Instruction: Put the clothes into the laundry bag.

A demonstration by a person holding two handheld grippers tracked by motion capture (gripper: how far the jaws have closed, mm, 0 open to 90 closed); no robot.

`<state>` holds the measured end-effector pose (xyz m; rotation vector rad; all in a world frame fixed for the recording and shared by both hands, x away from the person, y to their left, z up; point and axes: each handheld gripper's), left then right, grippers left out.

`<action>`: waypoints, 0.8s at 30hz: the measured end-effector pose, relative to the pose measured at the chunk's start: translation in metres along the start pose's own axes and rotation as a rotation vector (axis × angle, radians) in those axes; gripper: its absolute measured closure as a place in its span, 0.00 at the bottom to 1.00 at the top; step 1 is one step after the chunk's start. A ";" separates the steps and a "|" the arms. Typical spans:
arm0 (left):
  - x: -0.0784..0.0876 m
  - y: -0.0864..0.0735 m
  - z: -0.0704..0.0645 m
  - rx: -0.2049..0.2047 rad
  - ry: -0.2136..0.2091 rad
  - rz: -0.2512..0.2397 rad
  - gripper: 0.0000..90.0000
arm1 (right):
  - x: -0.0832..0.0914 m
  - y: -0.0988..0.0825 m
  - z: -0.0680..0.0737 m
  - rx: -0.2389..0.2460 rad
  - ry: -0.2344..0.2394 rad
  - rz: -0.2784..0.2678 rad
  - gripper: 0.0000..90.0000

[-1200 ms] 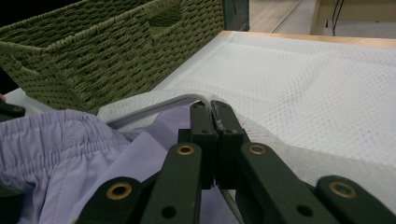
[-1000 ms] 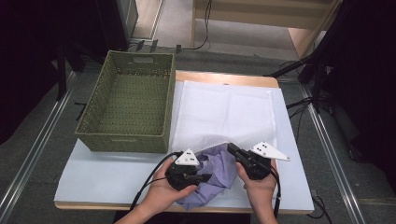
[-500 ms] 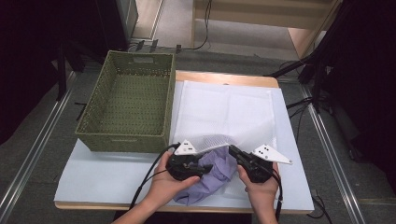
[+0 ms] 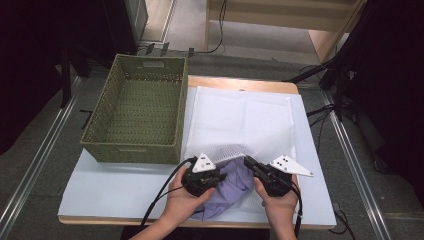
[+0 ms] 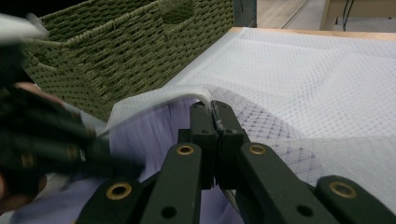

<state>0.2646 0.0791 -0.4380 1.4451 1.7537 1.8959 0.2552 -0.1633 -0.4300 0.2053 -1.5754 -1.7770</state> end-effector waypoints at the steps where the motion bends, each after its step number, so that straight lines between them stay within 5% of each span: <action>1: -0.002 0.002 0.001 0.010 -0.006 0.009 0.95 | 0.000 0.000 0.000 -0.003 0.002 0.000 0.99; 3: -0.011 -0.001 0.002 0.017 -0.032 0.074 0.90 | 0.001 -0.001 -0.001 -0.005 0.000 0.001 0.99; 5: -0.016 -0.009 0.003 0.002 -0.008 0.111 0.78 | 0.001 -0.002 -0.002 -0.004 -0.003 0.002 0.99; 8: -0.014 -0.012 0.007 0.025 -0.033 0.122 0.62 | 0.001 -0.003 -0.003 -0.006 -0.005 0.006 0.99; 11: 0.004 -0.007 0.012 0.019 -0.062 0.104 0.50 | 0.002 -0.003 -0.003 -0.004 -0.006 0.006 0.99; 12: 0.020 -0.004 0.015 0.018 -0.092 0.086 0.49 | 0.003 -0.002 -0.004 -0.001 -0.002 0.001 0.99; 16: 0.040 -0.007 0.017 0.011 -0.156 0.087 0.43 | 0.002 -0.003 -0.005 -0.007 -0.003 0.002 0.99; 18: 0.040 -0.009 0.016 0.005 -0.171 0.096 0.43 | 0.002 -0.002 -0.005 -0.007 -0.004 0.003 0.99; 21: 0.021 -0.017 0.004 -0.056 -0.187 0.192 0.41 | 0.001 -0.001 -0.003 -0.007 0.000 -0.001 0.99; 24: 0.006 -0.021 -0.006 -0.082 -0.161 0.243 0.42 | 0.001 -0.001 -0.002 0.000 0.004 0.001 0.99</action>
Point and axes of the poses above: each handheld gripper's, and its own axes: x roughly backward along the jaws, y roughly out of its top, z roughly to its left
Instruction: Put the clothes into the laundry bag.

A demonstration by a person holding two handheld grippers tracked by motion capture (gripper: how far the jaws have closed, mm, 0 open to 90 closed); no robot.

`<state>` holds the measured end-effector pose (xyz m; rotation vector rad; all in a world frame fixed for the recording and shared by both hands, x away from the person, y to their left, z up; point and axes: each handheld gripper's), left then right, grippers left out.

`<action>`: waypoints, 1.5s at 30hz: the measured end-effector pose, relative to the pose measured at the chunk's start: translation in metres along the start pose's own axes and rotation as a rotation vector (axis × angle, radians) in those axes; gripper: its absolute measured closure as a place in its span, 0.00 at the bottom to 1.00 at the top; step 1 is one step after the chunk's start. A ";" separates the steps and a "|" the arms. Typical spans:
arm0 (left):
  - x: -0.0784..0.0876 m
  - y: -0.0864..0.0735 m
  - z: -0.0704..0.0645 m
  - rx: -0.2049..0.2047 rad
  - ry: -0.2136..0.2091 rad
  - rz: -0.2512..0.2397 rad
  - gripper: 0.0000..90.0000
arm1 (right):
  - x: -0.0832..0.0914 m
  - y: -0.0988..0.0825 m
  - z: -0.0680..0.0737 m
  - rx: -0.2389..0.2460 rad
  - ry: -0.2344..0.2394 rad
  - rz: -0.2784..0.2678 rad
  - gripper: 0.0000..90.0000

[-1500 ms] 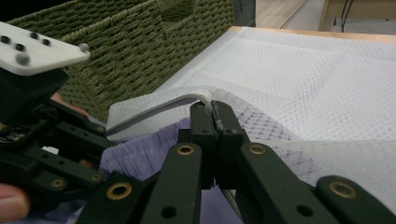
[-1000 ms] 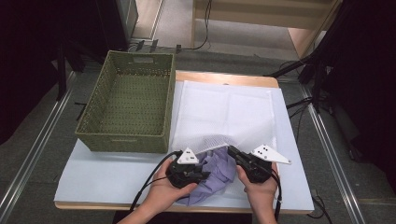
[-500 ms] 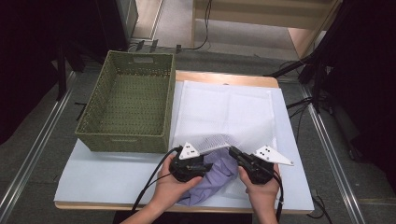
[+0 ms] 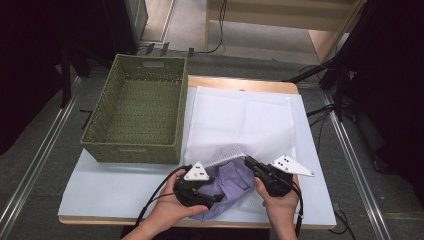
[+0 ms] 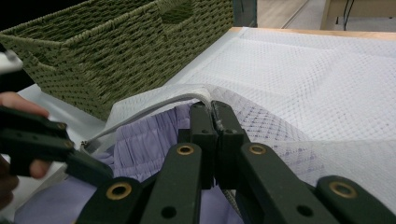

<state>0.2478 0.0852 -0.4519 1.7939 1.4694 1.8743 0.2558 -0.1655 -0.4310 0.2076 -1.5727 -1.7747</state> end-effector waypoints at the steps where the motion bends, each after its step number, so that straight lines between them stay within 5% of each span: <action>1: -0.005 0.001 0.000 0.004 0.028 0.020 0.46 | 0.000 0.000 0.000 -0.002 0.001 0.001 0.99; 5: -0.017 0.006 0.007 0.052 0.061 0.078 0.75 | -0.001 -0.001 0.001 0.001 0.003 0.004 0.99; 8: -0.012 0.016 0.007 0.058 0.069 0.029 0.97 | 0.000 0.000 0.002 0.004 0.005 0.000 0.99; 13: -0.006 0.038 0.006 0.051 0.092 -0.075 0.98 | 0.002 0.002 0.003 0.000 -0.003 -0.012 0.99; 15: -0.016 0.042 0.011 0.060 0.114 -0.046 0.97 | 0.002 0.003 0.004 0.001 -0.004 -0.011 0.99; 17: -0.033 0.041 0.019 0.048 0.180 0.001 0.95 | 0.001 0.002 0.005 -0.003 -0.008 -0.003 0.99; 21: -0.040 0.040 0.028 0.092 0.182 -0.003 0.90 | -0.001 -0.001 0.004 0.003 -0.012 0.006 0.99; 25: -0.030 0.039 0.021 0.049 0.149 -0.029 0.69 | -0.001 -0.002 0.001 -0.008 -0.019 0.010 0.99; 26: -0.018 0.037 0.017 0.043 0.102 -0.058 0.65 | 0.000 -0.003 0.000 -0.010 -0.021 0.009 0.99; 32: 0.007 0.037 0.011 0.076 0.022 -0.133 0.60 | 0.001 -0.002 -0.001 -0.015 -0.022 0.002 0.99; 36: -0.005 0.042 0.006 0.075 0.045 -0.104 0.63 | -0.003 -0.001 0.002 -0.011 -0.015 0.006 0.99; 37: -0.021 0.044 0.011 0.100 0.072 -0.048 0.72 | -0.004 -0.001 0.003 -0.006 -0.014 0.004 0.99; 39: -0.029 0.045 0.014 0.108 0.087 -0.028 0.77 | -0.004 -0.001 0.003 -0.007 -0.012 0.004 0.99; 40: -0.033 0.046 0.016 0.116 0.096 -0.030 0.91 | -0.004 -0.002 0.003 -0.004 -0.013 0.001 0.99; 41: -0.036 0.048 0.018 0.122 0.111 -0.026 0.91 | -0.004 -0.002 0.003 -0.004 -0.013 0.001 0.99; 43: -0.039 0.056 0.020 0.087 0.221 -0.059 0.96 | -0.001 -0.002 0.001 -0.010 -0.016 -0.003 0.99; 45: -0.040 0.057 0.020 0.098 0.238 -0.091 0.94 | 0.001 -0.002 0.000 -0.013 -0.022 -0.001 0.99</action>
Point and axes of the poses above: each handheld gripper's, and its own axes: x roughly backward along the jaws, y roughly out of its top, z roughly to its left
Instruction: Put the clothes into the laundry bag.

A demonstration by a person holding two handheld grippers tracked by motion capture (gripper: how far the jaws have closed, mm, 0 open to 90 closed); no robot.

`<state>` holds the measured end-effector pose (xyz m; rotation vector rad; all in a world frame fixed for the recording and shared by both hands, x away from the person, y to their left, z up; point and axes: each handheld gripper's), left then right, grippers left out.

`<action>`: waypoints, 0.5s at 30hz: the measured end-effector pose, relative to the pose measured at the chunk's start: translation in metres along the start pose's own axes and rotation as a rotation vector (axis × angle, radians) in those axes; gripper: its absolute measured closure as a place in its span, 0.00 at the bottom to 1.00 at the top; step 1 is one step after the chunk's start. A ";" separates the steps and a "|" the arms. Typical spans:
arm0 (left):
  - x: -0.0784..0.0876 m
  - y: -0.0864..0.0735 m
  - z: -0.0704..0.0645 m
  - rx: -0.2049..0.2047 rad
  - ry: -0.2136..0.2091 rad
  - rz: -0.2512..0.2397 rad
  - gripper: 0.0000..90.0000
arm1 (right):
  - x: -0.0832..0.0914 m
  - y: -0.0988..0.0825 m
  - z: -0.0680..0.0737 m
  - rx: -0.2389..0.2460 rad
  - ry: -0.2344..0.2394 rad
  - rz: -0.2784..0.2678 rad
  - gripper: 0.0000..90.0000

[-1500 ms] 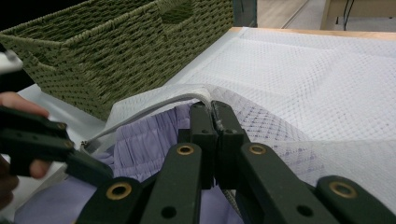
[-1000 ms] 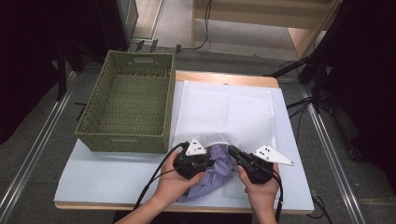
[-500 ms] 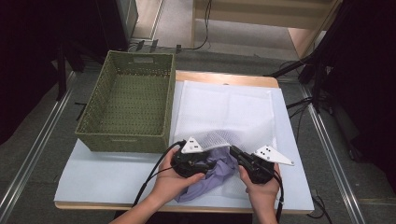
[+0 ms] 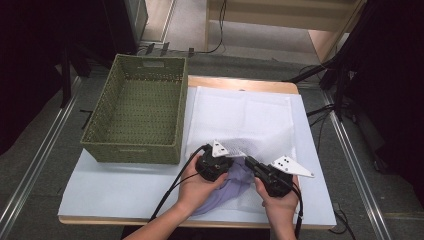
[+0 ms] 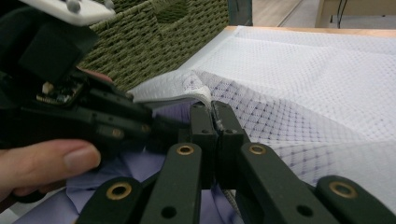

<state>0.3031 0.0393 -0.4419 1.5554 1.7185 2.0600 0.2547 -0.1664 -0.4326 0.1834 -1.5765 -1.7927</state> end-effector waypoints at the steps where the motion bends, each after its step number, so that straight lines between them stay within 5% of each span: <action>1: 0.001 0.000 0.000 0.003 -0.033 0.000 0.91 | 0.000 0.000 -0.001 -0.002 0.000 0.000 0.99; 4: 0.013 -0.005 -0.002 -0.025 -0.150 -0.015 0.70 | 0.001 -0.001 -0.002 0.012 -0.020 0.004 0.99; 7: 0.036 -0.015 0.001 -0.044 -0.201 -0.035 0.59 | 0.002 -0.002 -0.004 0.020 -0.030 0.007 0.99; 10: 0.046 -0.022 0.003 -0.045 -0.220 -0.006 0.49 | 0.001 -0.002 -0.005 0.013 -0.029 0.007 0.99; 11: 0.048 -0.031 0.002 -0.087 -0.206 0.050 0.45 | 0.000 -0.002 -0.005 0.009 -0.029 0.007 0.99; 15: 0.040 -0.043 -0.001 -0.100 -0.201 0.117 0.44 | -0.001 -0.003 -0.003 0.015 -0.027 0.011 0.99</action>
Point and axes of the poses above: each handheld gripper's, and its own axes: x roughly backward along the jaws, y roughly out of its top, z roughly to its left
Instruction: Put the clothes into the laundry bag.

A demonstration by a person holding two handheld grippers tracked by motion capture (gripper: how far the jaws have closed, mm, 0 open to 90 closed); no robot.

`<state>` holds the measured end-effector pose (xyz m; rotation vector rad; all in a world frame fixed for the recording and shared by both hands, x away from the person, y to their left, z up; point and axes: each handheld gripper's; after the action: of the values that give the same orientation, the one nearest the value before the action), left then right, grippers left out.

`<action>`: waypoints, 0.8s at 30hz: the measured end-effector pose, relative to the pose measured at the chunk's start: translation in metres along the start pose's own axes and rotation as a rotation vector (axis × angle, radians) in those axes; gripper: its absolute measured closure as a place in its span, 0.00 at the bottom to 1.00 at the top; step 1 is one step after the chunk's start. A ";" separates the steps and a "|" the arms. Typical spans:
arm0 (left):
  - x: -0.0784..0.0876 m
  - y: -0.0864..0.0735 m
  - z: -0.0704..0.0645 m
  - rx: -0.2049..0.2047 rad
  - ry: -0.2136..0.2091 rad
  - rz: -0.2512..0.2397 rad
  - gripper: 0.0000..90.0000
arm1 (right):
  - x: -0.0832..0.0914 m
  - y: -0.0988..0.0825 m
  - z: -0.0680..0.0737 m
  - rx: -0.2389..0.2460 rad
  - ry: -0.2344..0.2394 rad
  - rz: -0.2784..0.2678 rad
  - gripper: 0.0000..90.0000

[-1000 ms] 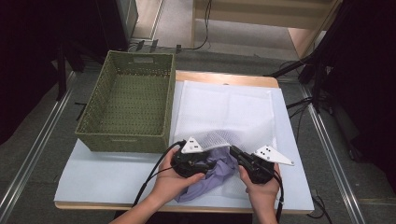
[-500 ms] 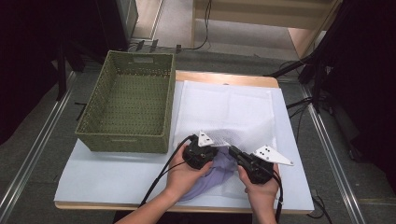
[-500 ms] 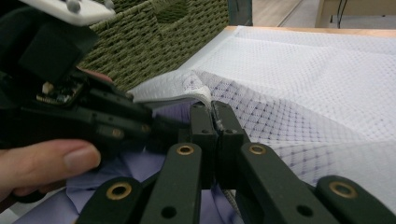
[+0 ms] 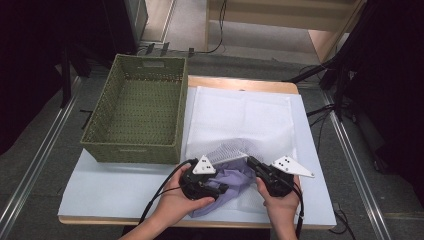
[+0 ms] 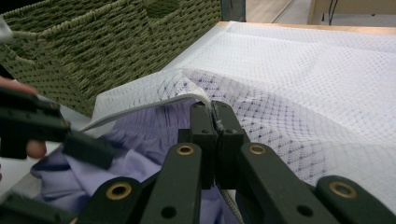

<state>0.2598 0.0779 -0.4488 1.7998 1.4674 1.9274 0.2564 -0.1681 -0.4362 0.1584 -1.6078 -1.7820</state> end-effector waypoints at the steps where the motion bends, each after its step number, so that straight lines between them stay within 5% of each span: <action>1: -0.006 -0.002 0.000 0.004 -0.002 0.030 0.48 | 0.000 0.000 0.001 0.002 -0.001 0.006 0.99; 2: -0.016 -0.003 -0.001 -0.021 0.031 0.074 0.54 | -0.001 0.000 0.002 0.002 -0.001 0.007 0.99; 4: -0.018 -0.002 -0.002 -0.048 0.061 0.068 0.69 | -0.001 0.000 0.002 0.002 0.001 0.006 0.99; 6: -0.018 0.004 -0.002 -0.009 0.049 0.083 0.89 | 0.000 0.000 0.004 0.006 0.006 0.004 0.99; 8: -0.017 0.010 -0.001 0.025 0.015 0.064 0.95 | 0.000 0.000 0.004 0.010 0.007 0.001 0.99; 13: -0.020 0.032 0.000 0.066 0.032 -0.045 0.96 | 0.005 0.004 0.005 0.003 0.015 -0.015 0.99; 14: -0.022 0.039 0.002 0.088 0.058 -0.109 0.96 | 0.005 0.004 0.005 0.007 0.015 -0.017 0.99; 16: -0.026 0.040 0.003 0.087 0.120 -0.159 0.96 | 0.006 0.005 0.004 0.005 0.012 -0.021 0.99; 21: -0.044 0.031 0.011 0.075 0.125 -0.092 0.88 | 0.005 0.002 0.001 0.013 -0.001 -0.009 0.99; 22: -0.041 0.025 0.013 0.103 0.077 -0.115 0.83 | 0.004 0.000 0.001 0.010 -0.004 -0.002 0.99; 24: -0.030 0.024 0.009 0.072 0.052 -0.133 0.71 | 0.004 0.000 0.000 0.007 -0.008 0.001 0.99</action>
<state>0.2870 0.0507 -0.4546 1.6455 1.6485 1.8940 0.2533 -0.1704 -0.4352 0.1543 -1.6194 -1.7781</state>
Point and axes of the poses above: each handheld gripper's, and its own axes: x roughly backward along the jaws, y roughly out of its top, z roughly to its left
